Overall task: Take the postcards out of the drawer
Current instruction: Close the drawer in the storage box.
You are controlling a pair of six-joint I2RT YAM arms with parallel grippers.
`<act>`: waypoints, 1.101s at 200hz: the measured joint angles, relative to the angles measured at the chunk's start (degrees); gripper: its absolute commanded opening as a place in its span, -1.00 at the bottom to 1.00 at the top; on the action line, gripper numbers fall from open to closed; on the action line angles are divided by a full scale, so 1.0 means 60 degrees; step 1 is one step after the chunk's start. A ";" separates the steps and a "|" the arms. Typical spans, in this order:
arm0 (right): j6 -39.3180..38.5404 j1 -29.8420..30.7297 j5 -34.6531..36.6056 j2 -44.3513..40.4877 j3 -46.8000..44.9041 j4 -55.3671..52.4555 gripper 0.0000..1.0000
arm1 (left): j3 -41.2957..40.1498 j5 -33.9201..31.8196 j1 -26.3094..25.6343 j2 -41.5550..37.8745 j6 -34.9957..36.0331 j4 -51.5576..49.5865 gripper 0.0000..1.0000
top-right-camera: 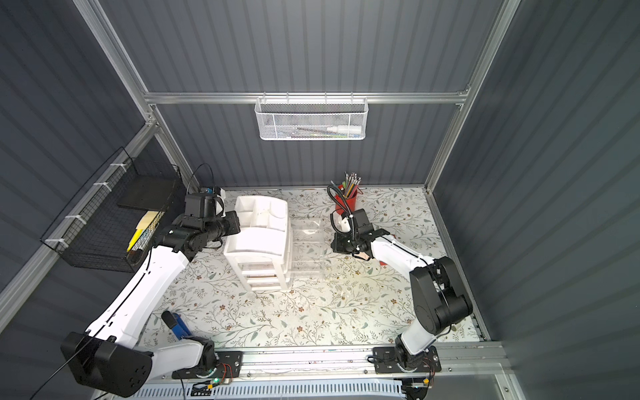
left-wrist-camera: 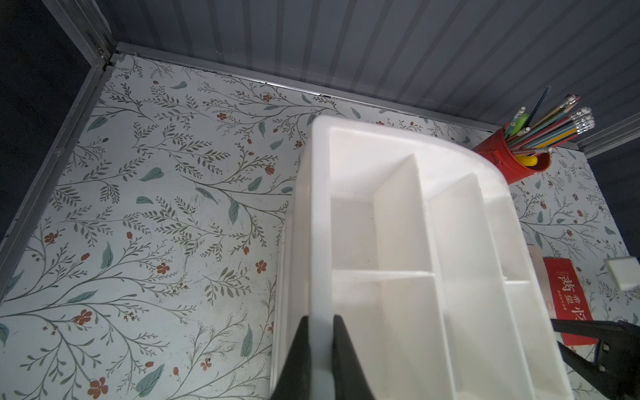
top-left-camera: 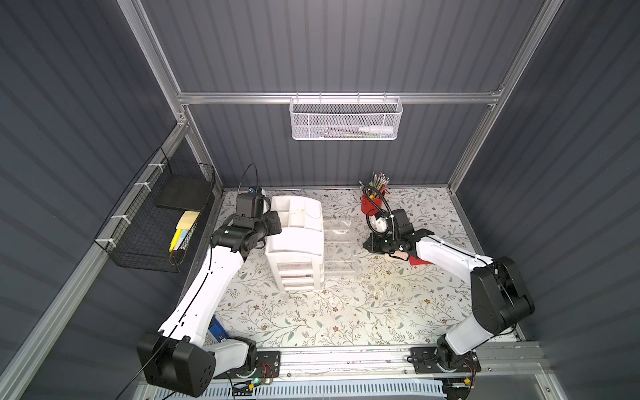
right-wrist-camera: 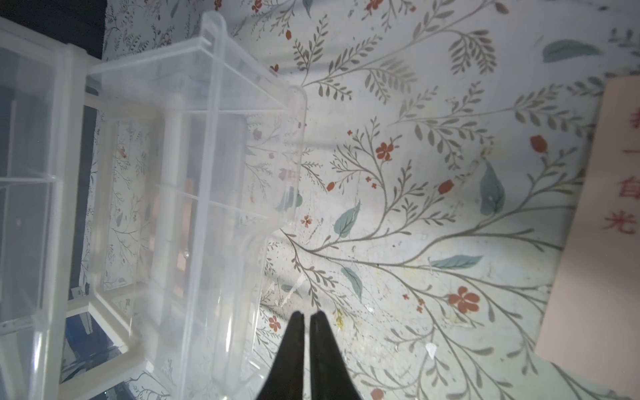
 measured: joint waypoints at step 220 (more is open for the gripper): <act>0.0237 0.1239 -0.0197 0.0860 0.1304 0.0178 -0.79 | 0.0000 0.0080 0.0022 0.0004 0.0000 0.0000 -1.00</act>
